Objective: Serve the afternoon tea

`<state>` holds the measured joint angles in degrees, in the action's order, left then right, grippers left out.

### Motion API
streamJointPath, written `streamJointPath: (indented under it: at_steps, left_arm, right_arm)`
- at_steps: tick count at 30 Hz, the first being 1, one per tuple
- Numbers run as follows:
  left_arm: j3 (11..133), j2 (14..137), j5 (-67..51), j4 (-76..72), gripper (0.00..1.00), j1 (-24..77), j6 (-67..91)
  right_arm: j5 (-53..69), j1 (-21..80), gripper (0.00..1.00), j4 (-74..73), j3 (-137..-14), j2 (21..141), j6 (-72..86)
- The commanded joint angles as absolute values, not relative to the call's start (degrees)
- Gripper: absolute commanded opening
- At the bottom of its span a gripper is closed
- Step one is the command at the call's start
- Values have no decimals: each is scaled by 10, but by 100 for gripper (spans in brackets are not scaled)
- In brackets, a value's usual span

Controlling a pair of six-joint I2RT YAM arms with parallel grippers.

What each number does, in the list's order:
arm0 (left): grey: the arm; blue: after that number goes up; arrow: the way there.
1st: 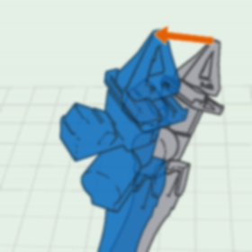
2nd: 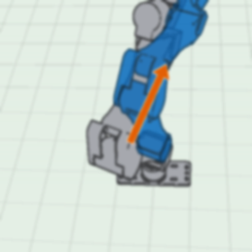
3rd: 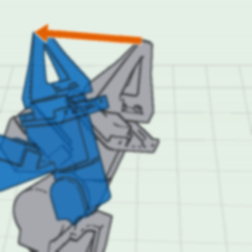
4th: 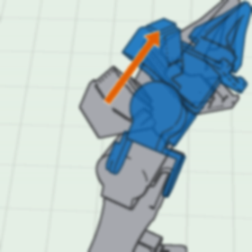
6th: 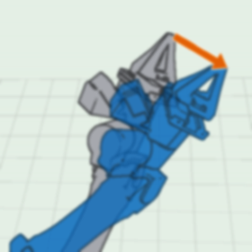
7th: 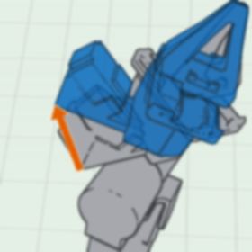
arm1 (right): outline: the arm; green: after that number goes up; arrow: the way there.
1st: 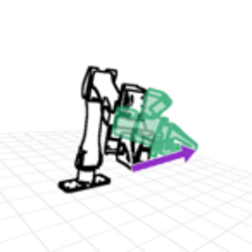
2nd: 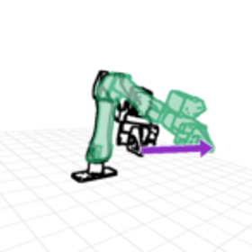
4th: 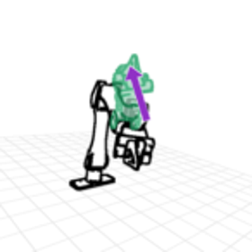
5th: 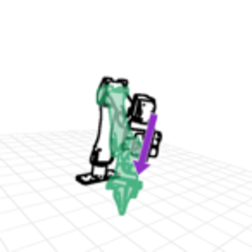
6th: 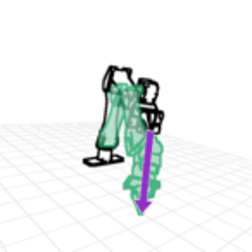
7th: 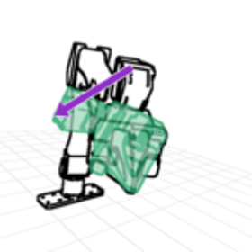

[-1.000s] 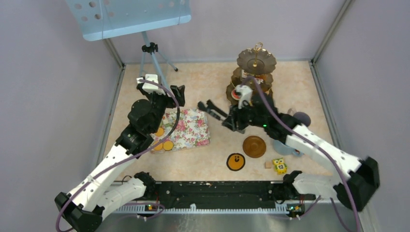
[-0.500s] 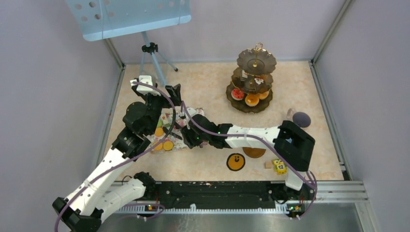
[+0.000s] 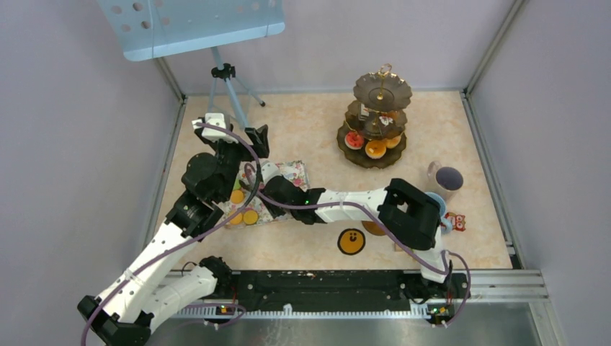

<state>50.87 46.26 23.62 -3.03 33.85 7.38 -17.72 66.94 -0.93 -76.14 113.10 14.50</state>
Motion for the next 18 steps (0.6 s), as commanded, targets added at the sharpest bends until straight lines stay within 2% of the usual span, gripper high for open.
streamJointPath:
  at_steps: [1, 8, 14, 18]
  left_arm:
    - [516, 461, 229, -54, 99, 340, 74]
    - [515, 466, 223, -54, 99, 342, 77]
    - [515, 467, 224, -54, 99, 341, 75]
    - [513, 470, 237, -56, 99, 341, 72]
  right_arm:
    - [-200, 679, 47, 21, -808, 1155, 121]
    - [-219, 679, 41, 24, -813, 1160, 127]
    - [-219, 679, 24, 72, -719, 1079, 124]
    - [-217, 679, 20, 89, -641, 1001, 121]
